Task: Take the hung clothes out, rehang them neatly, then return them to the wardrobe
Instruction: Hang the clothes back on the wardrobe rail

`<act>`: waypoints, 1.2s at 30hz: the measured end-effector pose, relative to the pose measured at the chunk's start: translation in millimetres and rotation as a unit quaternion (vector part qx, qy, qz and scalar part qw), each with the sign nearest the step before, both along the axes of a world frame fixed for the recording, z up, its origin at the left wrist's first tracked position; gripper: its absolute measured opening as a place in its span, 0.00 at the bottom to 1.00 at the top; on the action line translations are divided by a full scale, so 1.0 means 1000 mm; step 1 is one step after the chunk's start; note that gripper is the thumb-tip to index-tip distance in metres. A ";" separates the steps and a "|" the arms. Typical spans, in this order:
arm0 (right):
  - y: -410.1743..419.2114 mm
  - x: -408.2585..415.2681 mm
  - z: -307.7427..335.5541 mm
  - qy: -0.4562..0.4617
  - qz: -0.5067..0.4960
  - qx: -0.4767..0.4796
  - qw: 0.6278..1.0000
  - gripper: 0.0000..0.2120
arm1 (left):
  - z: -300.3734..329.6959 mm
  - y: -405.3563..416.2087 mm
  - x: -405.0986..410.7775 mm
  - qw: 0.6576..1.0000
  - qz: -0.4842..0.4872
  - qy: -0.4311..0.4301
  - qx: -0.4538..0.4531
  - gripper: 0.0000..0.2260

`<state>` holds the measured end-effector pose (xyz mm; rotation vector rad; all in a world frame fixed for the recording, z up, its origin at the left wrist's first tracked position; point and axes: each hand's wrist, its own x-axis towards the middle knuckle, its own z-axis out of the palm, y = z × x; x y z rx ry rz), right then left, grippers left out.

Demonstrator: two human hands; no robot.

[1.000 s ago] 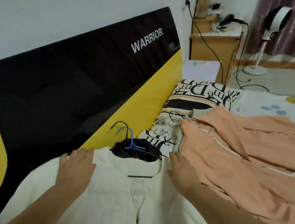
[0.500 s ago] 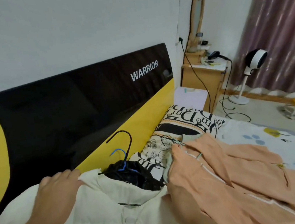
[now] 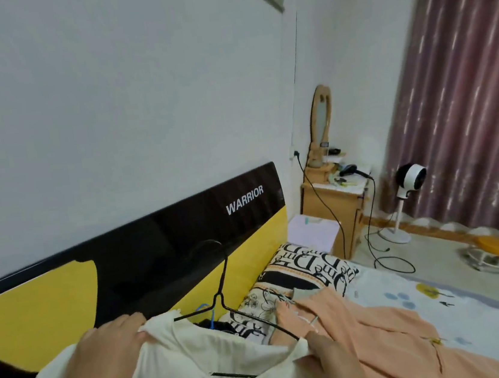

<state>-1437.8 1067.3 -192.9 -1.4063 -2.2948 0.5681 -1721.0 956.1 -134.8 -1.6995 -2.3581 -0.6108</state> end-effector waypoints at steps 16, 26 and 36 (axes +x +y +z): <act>-0.166 0.114 0.140 0.181 0.015 0.230 0.956 0.18 | 0.109 -0.198 0.132 0.959 0.023 -0.046 0.279 0.09; -0.261 0.143 0.187 0.236 0.027 0.327 0.914 0.07 | 0.111 -0.323 0.174 0.963 0.023 -0.117 0.242 0.03; -0.363 0.135 0.204 0.209 0.084 0.326 0.918 0.05 | 0.088 -0.441 0.171 0.959 0.024 -0.154 0.238 0.17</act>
